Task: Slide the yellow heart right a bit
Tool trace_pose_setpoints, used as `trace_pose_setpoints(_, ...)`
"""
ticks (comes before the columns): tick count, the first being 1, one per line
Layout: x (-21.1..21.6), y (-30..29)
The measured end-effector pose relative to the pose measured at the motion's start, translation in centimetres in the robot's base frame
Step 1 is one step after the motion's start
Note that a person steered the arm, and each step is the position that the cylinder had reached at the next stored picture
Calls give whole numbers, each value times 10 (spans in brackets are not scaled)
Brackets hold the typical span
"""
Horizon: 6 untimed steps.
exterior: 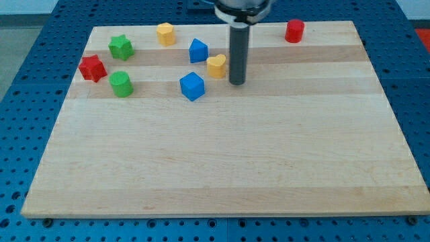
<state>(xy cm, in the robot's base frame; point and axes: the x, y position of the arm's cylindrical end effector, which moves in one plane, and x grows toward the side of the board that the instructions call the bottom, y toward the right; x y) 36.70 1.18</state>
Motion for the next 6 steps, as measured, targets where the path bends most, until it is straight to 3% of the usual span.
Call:
trace_pose_setpoints(1,5,-25)
trace_pose_setpoints(3,-26,-96)
trace_pose_setpoints(5,-12,-20)
trace_pose_setpoints(6,-32,6)
